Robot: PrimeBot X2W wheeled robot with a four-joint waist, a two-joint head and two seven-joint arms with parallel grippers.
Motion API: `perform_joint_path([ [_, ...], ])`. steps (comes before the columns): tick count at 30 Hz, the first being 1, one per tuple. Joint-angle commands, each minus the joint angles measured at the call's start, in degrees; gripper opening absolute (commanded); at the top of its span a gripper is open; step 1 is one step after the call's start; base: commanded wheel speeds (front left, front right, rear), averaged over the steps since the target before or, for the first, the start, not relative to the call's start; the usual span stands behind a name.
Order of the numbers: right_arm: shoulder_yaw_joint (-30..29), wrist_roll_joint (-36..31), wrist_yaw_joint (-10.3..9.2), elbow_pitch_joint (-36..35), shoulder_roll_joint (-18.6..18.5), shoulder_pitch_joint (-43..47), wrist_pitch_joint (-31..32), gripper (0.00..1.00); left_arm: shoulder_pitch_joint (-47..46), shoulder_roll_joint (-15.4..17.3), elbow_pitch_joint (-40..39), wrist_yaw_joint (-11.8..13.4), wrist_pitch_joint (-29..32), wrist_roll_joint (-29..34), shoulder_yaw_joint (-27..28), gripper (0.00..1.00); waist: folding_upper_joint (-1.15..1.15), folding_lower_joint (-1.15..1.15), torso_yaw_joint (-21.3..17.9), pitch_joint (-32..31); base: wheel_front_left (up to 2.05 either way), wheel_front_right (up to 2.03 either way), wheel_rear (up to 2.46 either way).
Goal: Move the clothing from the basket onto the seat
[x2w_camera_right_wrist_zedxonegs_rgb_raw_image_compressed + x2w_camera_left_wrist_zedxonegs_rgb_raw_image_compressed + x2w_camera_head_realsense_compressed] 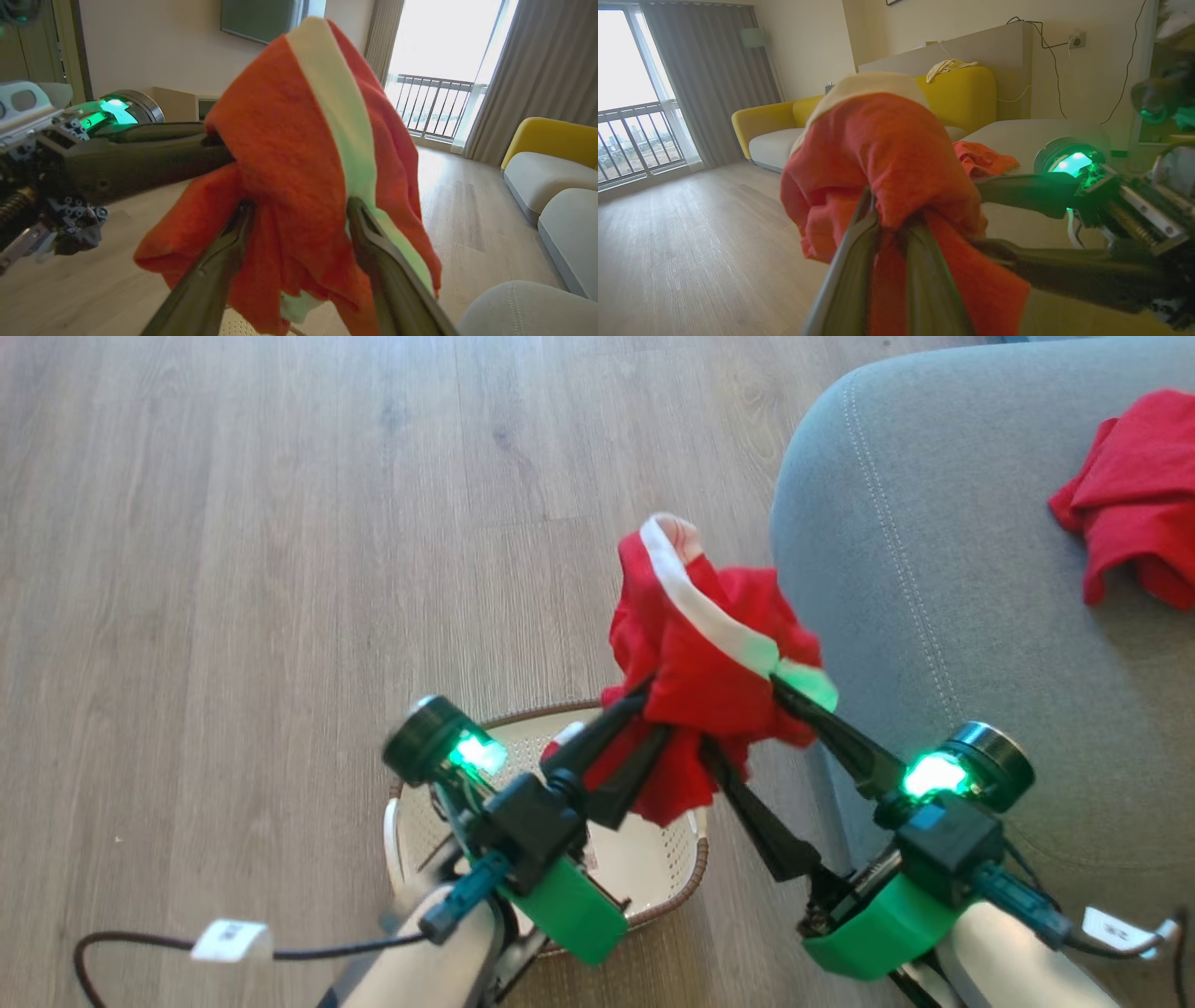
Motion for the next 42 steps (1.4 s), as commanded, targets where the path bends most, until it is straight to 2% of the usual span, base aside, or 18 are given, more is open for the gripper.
perform_joint_path([
  [1,1.25,-0.41,-0.01,-1.38,-0.82,-2.50,-0.37,1.00,-2.15,0.33,-1.89,0.02,-0.27,-0.28,1.05,0.00,0.00,0.00,0.11,0.05,0.00,0.00,0.00],
  [7,4.14,-1.94,-0.01,0.61,-1.55,-5.28,-0.37,1.00,-2.80,0.98,-1.16,-0.05,-0.27,-0.55,-1.36,0.00,0.00,0.00,0.37,0.31,0.00,0.00,0.00],
  [18,6.80,-2.62,-0.01,3.33,0.22,-7.94,-0.37,1.00,-3.53,1.60,-0.15,-0.08,-0.27,-1.76,-5.14,0.00,0.00,0.00,0.86,0.49,0.00,0.00,0.00],
  [20,6.86,-1.86,-0.01,3.51,0.69,-7.96,-0.37,0.31,-3.57,1.63,-0.02,-0.08,-0.27,-1.91,-5.48,0.00,0.00,0.00,0.99,0.47,0.00,0.00,0.00],
  [21,6.66,-1.35,-0.01,3.58,0.97,-7.87,-0.37,0.00,-3.57,1.64,0.04,-0.08,-0.27,-1.99,-5.60,0.00,0.00,0.00,1.06,0.45,0.00,0.00,0.00],
  [34,1.95,0.91,-0.01,3.36,4.24,-5.72,-0.37,0.00,-3.08,1.34,0.25,-0.08,-0.27,-1.60,-3.17,0.00,0.00,0.00,1.31,0.61,0.00,0.00,0.00],
  [36,1.26,0.73,-0.01,3.11,4.66,-5.46,-0.37,0.00,-3.01,1.27,0.37,-0.08,-0.27,-1.41,-3.00,0.36,0.00,0.00,1.24,0.59,0.00,0.00,0.00],
  [37,0.88,0.70,-0.01,2.99,4.88,-5.31,-0.37,0.00,-2.96,1.23,0.42,-0.08,-0.27,-1.31,-2.86,0.58,0.00,0.00,1.21,0.58,0.00,0.00,0.00],
  [39,0.03,0.41,-0.01,2.84,5.20,-5.05,-0.37,0.00,-2.83,1.12,0.49,-0.08,-0.27,-1.10,-2.52,0.93,0.00,0.00,1.14,0.54,0.00,0.00,0.00],
  [40,-0.61,0.22,-0.01,2.79,5.44,-4.88,-0.37,0.00,-2.76,1.05,0.46,-0.07,-0.27,-0.97,-2.29,1.00,0.00,0.00,1.11,0.52,0.00,0.00,0.00],
  [42,-2.25,-0.29,-0.01,2.72,6.14,-4.47,-0.37,0.00,-2.64,0.93,0.45,-0.07,-0.27,-0.75,-1.95,1.00,0.00,0.00,1.07,0.52,0.00,0.00,0.00],
])
